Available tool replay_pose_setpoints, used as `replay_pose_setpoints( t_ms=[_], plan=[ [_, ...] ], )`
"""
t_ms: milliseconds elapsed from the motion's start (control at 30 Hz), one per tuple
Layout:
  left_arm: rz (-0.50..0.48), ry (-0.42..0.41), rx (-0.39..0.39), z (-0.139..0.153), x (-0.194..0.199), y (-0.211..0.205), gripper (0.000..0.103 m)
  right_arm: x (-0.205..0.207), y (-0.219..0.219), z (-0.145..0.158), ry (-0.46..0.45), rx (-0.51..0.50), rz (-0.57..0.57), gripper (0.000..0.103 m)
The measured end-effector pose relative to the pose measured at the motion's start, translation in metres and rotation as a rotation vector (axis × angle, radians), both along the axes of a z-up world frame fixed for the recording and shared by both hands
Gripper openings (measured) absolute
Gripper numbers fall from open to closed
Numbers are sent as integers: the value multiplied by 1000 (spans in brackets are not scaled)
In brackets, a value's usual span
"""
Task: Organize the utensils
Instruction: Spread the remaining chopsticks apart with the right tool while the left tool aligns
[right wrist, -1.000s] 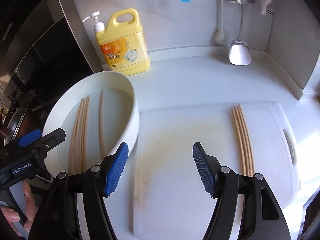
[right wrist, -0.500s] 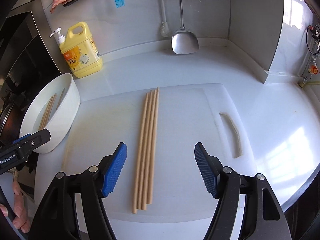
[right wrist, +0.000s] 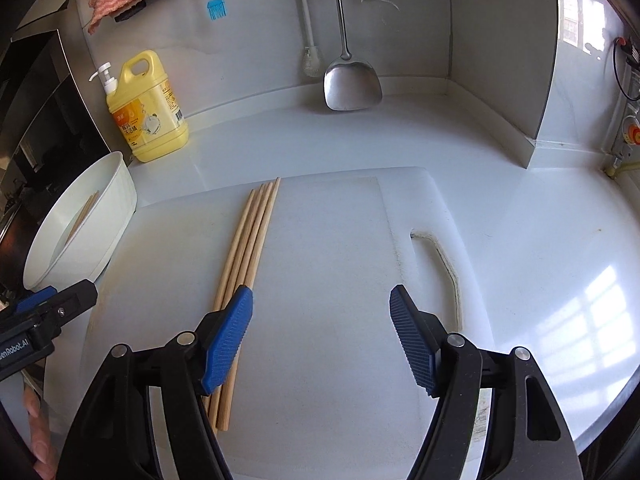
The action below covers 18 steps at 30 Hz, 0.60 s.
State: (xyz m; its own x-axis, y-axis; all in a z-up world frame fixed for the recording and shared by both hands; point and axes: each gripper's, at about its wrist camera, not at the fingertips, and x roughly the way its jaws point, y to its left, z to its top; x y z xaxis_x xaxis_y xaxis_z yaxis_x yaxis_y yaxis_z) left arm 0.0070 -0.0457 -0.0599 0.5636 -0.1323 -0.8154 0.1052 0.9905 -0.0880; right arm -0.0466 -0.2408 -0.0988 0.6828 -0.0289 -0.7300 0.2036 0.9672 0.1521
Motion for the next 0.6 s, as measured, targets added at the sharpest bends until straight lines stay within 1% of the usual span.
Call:
replay_pose_setpoints(
  t_ms=[67,200,433,600],
  plan=[
    [-5,-9,2,-8,3,0,95,4,2,-5,-8,22,-4,68],
    [-4,-12,-9,-19,7,1,95,11,12,-13,-20,15,7,68],
    [-16,-21,-1,-26,10,1,95,18,23,-22,-7,-13,-1,68],
    [-11,-16,-18,-28,10,4,95,18,28,-24,-3,-28,-5,68]
  ],
)
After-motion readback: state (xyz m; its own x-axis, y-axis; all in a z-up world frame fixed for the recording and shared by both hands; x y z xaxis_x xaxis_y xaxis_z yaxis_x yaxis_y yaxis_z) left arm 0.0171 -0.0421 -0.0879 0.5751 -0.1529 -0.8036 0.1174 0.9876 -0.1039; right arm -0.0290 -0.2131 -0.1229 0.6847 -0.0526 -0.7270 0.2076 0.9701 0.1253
